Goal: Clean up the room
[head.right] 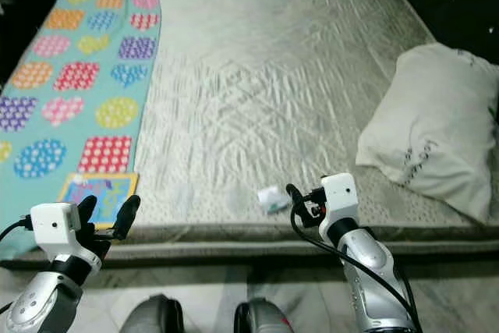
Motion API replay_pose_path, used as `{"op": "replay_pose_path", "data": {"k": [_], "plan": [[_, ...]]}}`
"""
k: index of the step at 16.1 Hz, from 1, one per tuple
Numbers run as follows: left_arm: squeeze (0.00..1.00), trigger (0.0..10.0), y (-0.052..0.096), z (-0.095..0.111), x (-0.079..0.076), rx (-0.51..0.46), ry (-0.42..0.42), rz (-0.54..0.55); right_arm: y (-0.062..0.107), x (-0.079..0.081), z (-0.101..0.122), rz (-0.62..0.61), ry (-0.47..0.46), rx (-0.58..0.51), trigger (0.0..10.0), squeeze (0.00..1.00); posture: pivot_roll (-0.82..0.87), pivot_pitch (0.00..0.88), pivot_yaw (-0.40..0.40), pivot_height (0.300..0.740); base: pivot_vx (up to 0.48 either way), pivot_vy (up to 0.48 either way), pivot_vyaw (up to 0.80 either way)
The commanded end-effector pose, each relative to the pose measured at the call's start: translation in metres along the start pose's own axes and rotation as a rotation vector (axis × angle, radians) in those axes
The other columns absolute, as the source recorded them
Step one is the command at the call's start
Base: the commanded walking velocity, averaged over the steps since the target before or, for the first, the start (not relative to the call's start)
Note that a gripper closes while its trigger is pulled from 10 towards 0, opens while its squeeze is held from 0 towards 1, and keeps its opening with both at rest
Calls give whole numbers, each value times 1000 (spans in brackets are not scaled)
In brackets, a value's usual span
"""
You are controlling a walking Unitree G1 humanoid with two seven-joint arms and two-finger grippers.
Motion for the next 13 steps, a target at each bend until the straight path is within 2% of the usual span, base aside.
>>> {"op": "replay_pose_path", "data": {"k": [1, 5, 13], "plan": [[0, 10000, 5, 1, 1, 0, 6, 18, 5, 1, -2, 22, 3, 12, 10000, 0, -12, 249, -78, 668, 0, 0, 0], [0, 10000, 10, 2, -1, -1, 19, 28, 10, 4, -2, 74, 17, 19, 10000, 0, -25, 280, -96, 663, 0, 0, 0], [0, 10000, 10, 4, -3, -12, 18, 36, 9, 5, 0, 104, 39, 15, 10000, 0, -24, 278, -98, 585, 0, 0, 0]]}}
Point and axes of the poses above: a point about 5 cm out from each wrist's last joint towards the gripper, its own y axis pointing back from the gripper into the wrist, its own z axis along the axis of the wrist's last joint, x = y × z, the point moved 2 cm from there along -y, pointing out of the wrist towards the gripper, and after that the axes turned 15 degrees about y, right-handed, at the moved point
